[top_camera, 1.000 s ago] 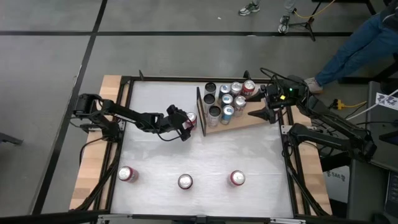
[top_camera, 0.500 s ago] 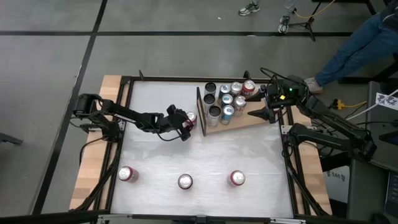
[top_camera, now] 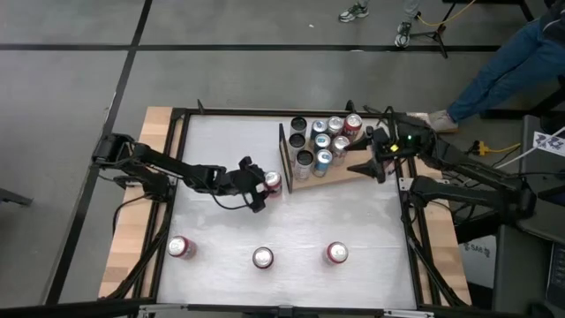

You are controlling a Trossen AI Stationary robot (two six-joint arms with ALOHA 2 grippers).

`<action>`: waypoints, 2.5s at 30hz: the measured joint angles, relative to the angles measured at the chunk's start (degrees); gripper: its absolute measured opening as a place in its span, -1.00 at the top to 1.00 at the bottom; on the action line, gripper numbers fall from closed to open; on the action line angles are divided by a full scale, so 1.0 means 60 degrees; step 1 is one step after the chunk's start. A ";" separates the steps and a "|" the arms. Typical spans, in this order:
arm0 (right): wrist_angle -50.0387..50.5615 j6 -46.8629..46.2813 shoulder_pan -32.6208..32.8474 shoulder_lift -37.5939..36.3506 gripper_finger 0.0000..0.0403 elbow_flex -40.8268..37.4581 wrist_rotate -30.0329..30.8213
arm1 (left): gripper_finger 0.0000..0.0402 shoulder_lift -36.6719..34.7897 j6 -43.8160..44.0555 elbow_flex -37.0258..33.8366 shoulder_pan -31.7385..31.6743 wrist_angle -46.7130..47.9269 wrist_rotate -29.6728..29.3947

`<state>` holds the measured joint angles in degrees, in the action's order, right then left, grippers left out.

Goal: Place canned beverage on shelf
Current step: Put the orange soda can on the shelf aligned with the other orange soda can

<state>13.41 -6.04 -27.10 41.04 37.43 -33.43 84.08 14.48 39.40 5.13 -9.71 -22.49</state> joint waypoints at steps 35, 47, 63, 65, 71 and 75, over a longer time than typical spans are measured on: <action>-0.4230 -0.0738 0.5093 0.3077 -0.77 -0.0004 0.4156 | -0.32 0.3128 -0.1148 0.3515 0.1547 -0.0996 0.0943; -0.4061 -0.0761 0.5087 0.3504 -0.77 0.0000 0.4151 | -0.40 0.4360 -0.1248 0.3872 0.1540 -0.0870 0.0944; -0.3895 -0.0767 0.5083 0.3504 -0.77 0.0000 0.4149 | -0.55 0.4362 -0.1206 0.3872 0.1541 -0.0894 0.0914; -0.3896 -0.0765 0.5083 0.3504 -0.77 0.0000 0.4149 | -0.56 0.4362 -0.1202 0.3872 0.1525 -0.0885 0.0919; -0.3894 -0.0765 0.5083 0.3504 -0.77 0.0000 0.4149 | -0.56 0.4362 -0.1228 0.3872 0.1507 -0.0876 0.0928; -0.3894 -0.0765 0.5083 0.3501 -0.77 0.0000 0.4149 | -0.56 0.4362 -0.1242 0.3872 0.1507 -0.0865 0.1094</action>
<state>-9.96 -10.63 3.40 62.04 37.43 -8.54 110.26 7.03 62.63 14.17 -14.90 -15.93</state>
